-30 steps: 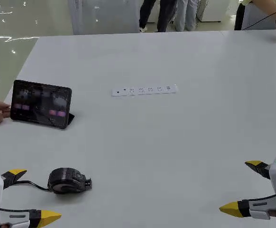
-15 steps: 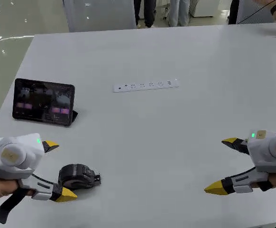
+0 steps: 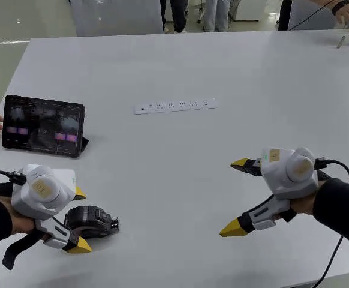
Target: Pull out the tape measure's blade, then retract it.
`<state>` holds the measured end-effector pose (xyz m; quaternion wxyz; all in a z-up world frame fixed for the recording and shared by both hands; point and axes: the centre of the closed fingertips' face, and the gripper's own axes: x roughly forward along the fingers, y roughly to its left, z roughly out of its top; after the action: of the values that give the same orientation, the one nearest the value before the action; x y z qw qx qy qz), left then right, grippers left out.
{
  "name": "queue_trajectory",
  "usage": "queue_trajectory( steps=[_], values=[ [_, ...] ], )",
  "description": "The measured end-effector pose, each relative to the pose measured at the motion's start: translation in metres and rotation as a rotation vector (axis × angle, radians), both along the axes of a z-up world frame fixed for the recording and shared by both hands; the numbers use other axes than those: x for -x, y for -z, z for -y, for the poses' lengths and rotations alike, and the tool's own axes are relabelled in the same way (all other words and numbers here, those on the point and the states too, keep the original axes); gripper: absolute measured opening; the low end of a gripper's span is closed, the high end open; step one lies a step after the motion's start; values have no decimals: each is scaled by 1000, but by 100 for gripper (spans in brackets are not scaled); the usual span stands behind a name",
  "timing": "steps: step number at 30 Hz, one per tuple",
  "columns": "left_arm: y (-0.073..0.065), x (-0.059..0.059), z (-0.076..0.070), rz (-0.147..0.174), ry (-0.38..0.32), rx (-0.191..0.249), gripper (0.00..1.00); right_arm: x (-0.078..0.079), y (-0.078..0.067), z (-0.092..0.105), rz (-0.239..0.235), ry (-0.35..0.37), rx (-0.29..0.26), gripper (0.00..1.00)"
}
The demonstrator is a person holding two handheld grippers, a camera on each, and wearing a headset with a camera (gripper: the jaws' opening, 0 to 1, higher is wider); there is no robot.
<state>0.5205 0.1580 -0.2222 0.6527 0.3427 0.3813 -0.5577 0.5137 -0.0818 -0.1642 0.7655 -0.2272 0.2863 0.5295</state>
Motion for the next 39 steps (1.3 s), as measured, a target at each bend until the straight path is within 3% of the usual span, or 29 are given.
queue_trajectory(
  steps=[4, 7, 10, 11, 16, 20, 24, 26, 30, 39],
  values=[
    [2, -6, 2, -14, -7, -18, 46, -6, -2, -18, -11, -26, -14, 99],
    [3, -6, 4, -22, 4, -27, 41, -10, -1, -28, -9, -43, -11, 99],
    [6, -11, 1, 13, 26, -74, 31, -14, -1, -38, -19, -49, -15, 99],
    [8, -9, 2, -10, 16, -70, 31, -15, -1, -43, -21, -55, -20, 99],
    [10, -9, 1, -27, 8, -72, 31, -17, 7, -60, -32, -81, -13, 98],
    [11, -5, 3, -4, 32, -93, 30, -19, 15, -75, -40, -104, -14, 94],
    [12, -7, 3, 18, 28, -92, 30, -21, 24, -92, -33, -148, -9, 87],
    [12, -9, 2, 18, 24, -91, 30, -20, 27, -101, -28, -176, -7, 79],
    [11, -8, 2, 18, 21, -82, 30, -19, 35, -115, -34, -202, -3, 72],
    [12, -9, 2, 20, 12, -67, 30, -11, 54, -157, -56, -281, 7, 61]
  ],
)
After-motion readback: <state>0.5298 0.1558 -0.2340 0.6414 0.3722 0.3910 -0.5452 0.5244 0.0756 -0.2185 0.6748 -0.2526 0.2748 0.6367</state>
